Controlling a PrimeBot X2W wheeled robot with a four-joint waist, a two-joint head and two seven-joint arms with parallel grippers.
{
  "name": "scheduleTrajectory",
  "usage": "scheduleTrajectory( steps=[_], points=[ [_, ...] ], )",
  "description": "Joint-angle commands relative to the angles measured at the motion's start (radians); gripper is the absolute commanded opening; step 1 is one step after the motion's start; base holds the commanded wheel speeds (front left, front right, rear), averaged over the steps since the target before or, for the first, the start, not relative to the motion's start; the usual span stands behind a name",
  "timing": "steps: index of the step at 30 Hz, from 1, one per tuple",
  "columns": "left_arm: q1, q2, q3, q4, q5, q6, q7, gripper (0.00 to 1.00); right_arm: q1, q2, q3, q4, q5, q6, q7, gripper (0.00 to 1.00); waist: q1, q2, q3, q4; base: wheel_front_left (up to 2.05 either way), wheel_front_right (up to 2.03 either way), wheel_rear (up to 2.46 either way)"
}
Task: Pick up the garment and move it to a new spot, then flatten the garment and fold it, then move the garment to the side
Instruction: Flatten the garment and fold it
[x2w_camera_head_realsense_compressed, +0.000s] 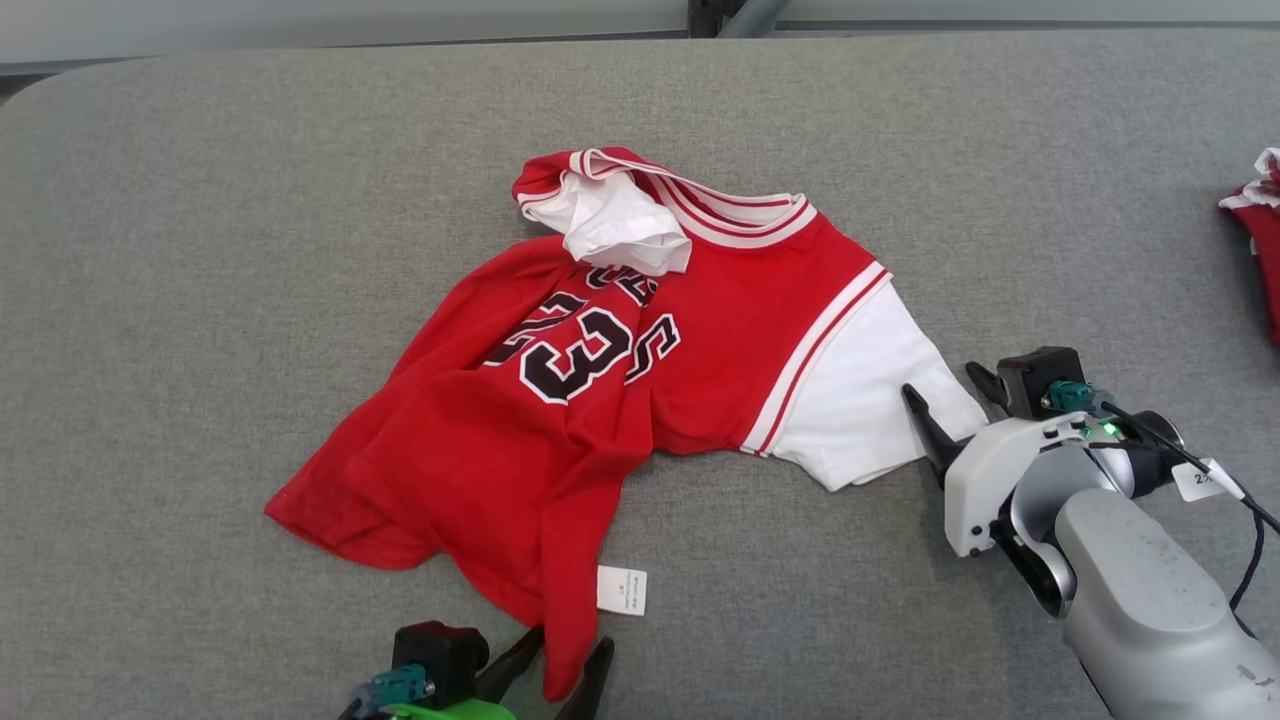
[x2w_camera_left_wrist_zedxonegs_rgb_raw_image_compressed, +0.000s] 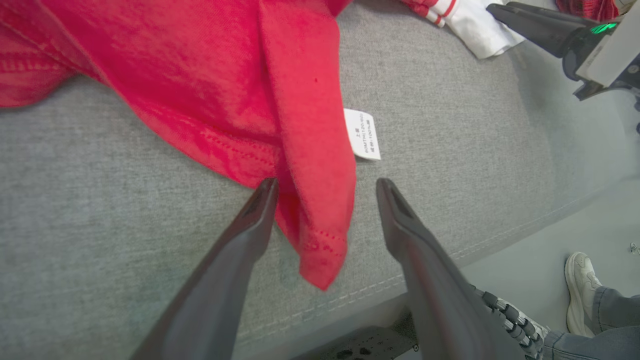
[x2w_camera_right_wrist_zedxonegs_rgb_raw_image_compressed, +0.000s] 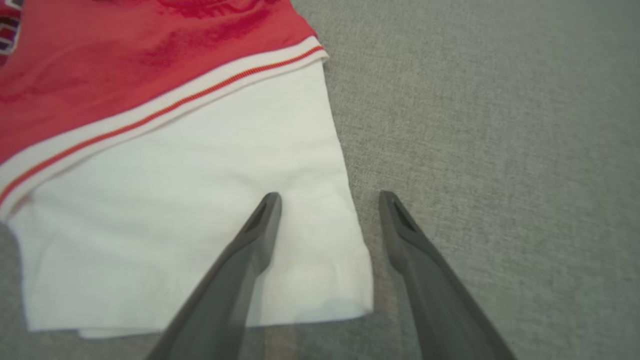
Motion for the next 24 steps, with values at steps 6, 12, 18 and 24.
scheduleTrajectory(
  steps=[6,12,18,24],
  points=[
    [-0.013,0.013,-0.007,0.000,-0.001,-0.002,0.017,1.00,-0.001,-0.010,0.017,0.050,0.046,-0.002,0.022,1.00,-0.0001,0.0038,0.018,0.001,0.00,0.00,0.00],
    [-0.024,0.012,-0.001,0.009,0.000,0.009,0.000,0.00,0.011,-0.010,0.056,0.050,0.120,-0.002,0.037,0.00,-0.0001,0.0038,0.013,-0.005,0.00,0.00,0.00],
    [-0.014,0.028,0.011,-0.003,-0.016,0.011,0.008,0.00,0.024,-0.027,0.065,0.003,0.198,-0.002,0.011,0.00,-0.0001,0.0038,-0.010,-0.019,0.00,0.00,0.00],
    [0.038,0.063,0.078,-0.125,-0.068,0.034,0.015,0.00,0.053,-0.064,0.022,-0.147,0.362,-0.002,-0.009,0.00,-0.0001,0.0038,-0.055,-0.040,0.00,0.00,0.00]
  ],
)
